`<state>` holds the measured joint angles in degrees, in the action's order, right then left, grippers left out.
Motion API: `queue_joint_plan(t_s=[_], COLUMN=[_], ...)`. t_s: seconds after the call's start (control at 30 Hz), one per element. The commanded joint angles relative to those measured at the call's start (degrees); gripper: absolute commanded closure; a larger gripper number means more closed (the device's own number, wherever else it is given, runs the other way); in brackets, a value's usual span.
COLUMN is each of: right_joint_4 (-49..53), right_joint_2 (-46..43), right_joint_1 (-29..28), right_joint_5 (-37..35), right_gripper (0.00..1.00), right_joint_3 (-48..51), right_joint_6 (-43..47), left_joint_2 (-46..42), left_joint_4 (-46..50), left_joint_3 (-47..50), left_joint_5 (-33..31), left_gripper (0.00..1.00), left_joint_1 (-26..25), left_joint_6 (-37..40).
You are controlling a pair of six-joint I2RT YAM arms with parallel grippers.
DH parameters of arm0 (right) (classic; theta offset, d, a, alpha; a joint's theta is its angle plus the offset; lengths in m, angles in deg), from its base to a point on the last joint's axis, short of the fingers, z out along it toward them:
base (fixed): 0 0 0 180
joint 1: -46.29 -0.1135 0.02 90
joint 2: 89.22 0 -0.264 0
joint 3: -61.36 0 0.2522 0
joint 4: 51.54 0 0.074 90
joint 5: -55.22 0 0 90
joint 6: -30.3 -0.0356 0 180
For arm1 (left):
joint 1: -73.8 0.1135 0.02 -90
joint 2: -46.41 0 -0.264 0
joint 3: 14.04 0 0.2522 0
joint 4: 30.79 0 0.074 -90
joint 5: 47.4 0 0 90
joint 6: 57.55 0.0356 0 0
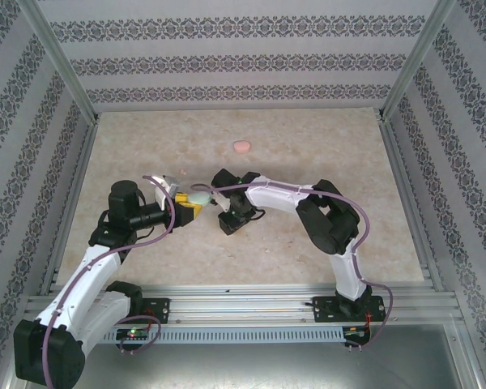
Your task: Insert wireless bluetooth earbuds into charging case
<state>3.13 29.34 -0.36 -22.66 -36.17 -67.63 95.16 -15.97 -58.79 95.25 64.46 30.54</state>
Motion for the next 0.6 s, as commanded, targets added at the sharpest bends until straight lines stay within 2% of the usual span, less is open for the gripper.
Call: queue_joint_plan(t_s=[0.0,0.27,0.43,0.57], right_joint_4=[0.2,-4.3,-6.5,-11.8], right_joint_2=[-1.5,-5.8,-8.6,-12.4], right_joint_1=[1.8,5.8,7.0,7.6], right_joint_5=[-2.4,-1.7,-4.8,-2.3], right_gripper=[0.7,0.76,0.78,0.8], right_joint_3=[1.9,7.9,11.6,16.4], right_joint_6=[-5.0,-16.2,-22.5,-24.9], left_joint_2=[0.4,1.1,2.3,3.7], left_joint_4=[-1.0,-1.8,-3.3,-4.0], left_joint_3=[-0.7,-0.5,-0.6,-1.2], left_joint_5=[0.8,1.3,2.3,3.4], left_gripper=[0.86,0.85,0.85,0.85], left_joint_1=[0.5,0.6,0.5,0.6], left_joint_6=[-0.3,-1.0,-1.6,-2.0])
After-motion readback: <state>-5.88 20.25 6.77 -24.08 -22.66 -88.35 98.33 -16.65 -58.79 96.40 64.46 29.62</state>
